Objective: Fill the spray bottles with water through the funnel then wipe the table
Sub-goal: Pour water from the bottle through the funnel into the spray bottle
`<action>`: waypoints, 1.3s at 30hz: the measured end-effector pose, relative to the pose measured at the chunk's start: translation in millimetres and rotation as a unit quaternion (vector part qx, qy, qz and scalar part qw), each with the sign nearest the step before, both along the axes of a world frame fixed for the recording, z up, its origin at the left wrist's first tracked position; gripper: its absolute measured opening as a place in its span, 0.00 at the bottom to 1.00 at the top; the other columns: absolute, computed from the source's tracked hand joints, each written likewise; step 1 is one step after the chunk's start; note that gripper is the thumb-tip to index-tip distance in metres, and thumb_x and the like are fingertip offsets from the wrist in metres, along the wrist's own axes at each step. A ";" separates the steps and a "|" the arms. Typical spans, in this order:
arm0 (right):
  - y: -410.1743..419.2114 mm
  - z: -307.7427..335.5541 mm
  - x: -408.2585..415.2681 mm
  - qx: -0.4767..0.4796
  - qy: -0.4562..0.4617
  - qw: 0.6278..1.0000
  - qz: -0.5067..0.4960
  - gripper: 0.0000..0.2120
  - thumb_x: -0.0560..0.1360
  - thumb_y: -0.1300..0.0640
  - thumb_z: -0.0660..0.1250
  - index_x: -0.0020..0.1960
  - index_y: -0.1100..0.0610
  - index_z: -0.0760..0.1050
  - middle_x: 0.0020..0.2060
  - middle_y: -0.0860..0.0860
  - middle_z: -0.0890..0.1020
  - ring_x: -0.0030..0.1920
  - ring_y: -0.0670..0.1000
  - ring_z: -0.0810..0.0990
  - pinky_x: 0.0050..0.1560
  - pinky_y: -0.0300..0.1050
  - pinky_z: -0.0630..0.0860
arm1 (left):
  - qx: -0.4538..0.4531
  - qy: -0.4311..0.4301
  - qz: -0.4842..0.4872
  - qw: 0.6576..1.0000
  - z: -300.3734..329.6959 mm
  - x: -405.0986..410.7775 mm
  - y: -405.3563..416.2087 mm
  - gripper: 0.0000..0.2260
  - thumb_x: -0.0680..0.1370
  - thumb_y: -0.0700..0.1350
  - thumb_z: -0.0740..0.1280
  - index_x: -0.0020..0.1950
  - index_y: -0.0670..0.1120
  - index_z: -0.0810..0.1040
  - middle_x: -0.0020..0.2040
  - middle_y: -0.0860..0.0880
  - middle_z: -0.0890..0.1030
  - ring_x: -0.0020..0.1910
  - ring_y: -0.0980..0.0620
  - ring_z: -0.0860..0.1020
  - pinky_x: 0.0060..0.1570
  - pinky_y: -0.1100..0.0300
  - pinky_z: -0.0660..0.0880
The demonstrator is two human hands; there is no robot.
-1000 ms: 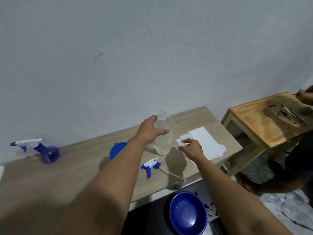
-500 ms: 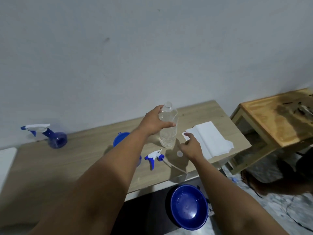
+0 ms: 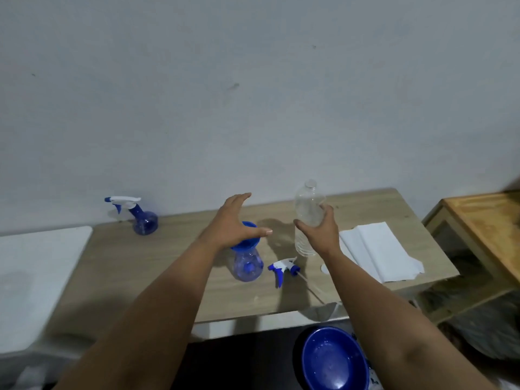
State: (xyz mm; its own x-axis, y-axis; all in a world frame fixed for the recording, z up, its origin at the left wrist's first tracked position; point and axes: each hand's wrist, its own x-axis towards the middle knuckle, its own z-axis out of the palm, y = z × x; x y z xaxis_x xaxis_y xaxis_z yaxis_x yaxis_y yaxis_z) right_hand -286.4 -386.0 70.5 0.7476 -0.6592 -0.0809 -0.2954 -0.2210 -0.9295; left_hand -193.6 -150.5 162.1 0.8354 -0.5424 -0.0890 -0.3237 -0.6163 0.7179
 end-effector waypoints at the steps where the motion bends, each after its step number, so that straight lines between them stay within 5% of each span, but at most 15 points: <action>1: 2.3 0.0 0.5 -0.003 -0.004 1.000 -0.012 0.35 0.70 0.49 0.81 0.70 0.52 0.67 0.59 0.50 0.77 0.58 0.55 0.77 0.54 0.47 0.72 | 0.010 0.008 0.004 1.000 -7.1 -1.0 8.2 0.53 0.59 0.68 0.81 0.79 0.60 0.61 0.78 0.57 0.62 0.75 0.55 0.66 0.73 0.53 0.68; 9: 2.7 4.7 -8.8 0.002 -0.071 0.995 -0.077 0.29 0.70 0.53 0.80 0.66 0.48 0.69 0.58 0.48 0.79 0.59 0.54 0.79 0.53 0.44 0.74 | 0.025 0.033 0.034 0.999 -44.4 -12.6 40.3 0.61 0.52 0.72 0.80 0.80 0.58 0.59 0.77 0.57 0.65 0.74 0.53 0.68 0.73 0.48 0.69; 14: 5.5 20.5 -21.7 0.012 -0.088 0.993 -0.072 0.25 0.72 0.54 0.79 0.63 0.48 0.71 0.56 0.41 0.79 0.54 0.49 0.84 0.48 0.36 0.76 | -0.003 0.037 0.039 0.999 -57.3 -17.1 48.6 0.61 0.49 0.74 0.80 0.78 0.60 0.61 0.75 0.58 0.67 0.74 0.55 0.68 0.73 0.48 0.69; 17: 8.4 29.0 -29.0 0.014 -0.092 0.992 -0.080 0.24 0.72 0.55 0.79 0.63 0.49 0.71 0.54 0.43 0.79 0.53 0.39 0.81 0.49 0.36 0.76 | -0.024 0.052 0.035 0.998 -62.3 -19.4 50.0 0.58 0.49 0.73 0.81 0.76 0.62 0.64 0.73 0.59 0.69 0.72 0.56 0.70 0.72 0.49 0.70; 20: 12.9 36.9 -32.2 0.000 -0.101 0.991 -0.087 0.25 0.71 0.55 0.80 0.62 0.49 0.72 0.56 0.46 0.81 0.53 0.39 0.79 0.51 0.35 0.75 | -0.045 0.059 0.030 0.997 -67.3 -19.0 49.6 0.53 0.50 0.72 0.82 0.72 0.65 0.67 0.69 0.61 0.73 0.68 0.58 0.74 0.70 0.48 0.73; 27: 26.9 55.0 -32.8 0.002 -0.146 0.985 -0.092 0.22 0.69 0.57 0.81 0.58 0.48 0.75 0.52 0.46 0.85 0.53 0.44 0.85 0.54 0.40 0.81 | -0.061 0.076 0.030 0.995 -70.7 -21.7 50.2 0.53 0.52 0.70 0.82 0.73 0.67 0.64 0.69 0.60 0.73 0.67 0.56 0.74 0.70 0.49 0.73; 32: 47.5 67.4 -36.3 0.014 -0.171 0.981 -0.095 0.22 0.69 0.60 0.82 0.55 0.47 0.74 0.50 0.48 0.85 0.45 0.41 0.86 0.46 0.32 0.79 | -0.062 0.077 0.022 0.995 -68.7 -23.3 53.6 0.52 0.56 0.65 0.82 0.76 0.63 0.61 0.71 0.57 0.71 0.69 0.53 0.72 0.70 0.49 0.71; 39: 75.4 76.1 -44.9 0.011 -0.194 0.976 -0.094 0.24 0.68 0.62 0.82 0.57 0.50 0.74 0.51 0.49 0.85 0.45 0.39 0.85 0.48 0.32 0.79 | -0.065 0.067 0.000 0.996 -63.6 -27.0 60.0 0.47 0.64 0.54 0.83 0.77 0.59 0.61 0.71 0.56 0.70 0.70 0.54 0.69 0.67 0.55 0.68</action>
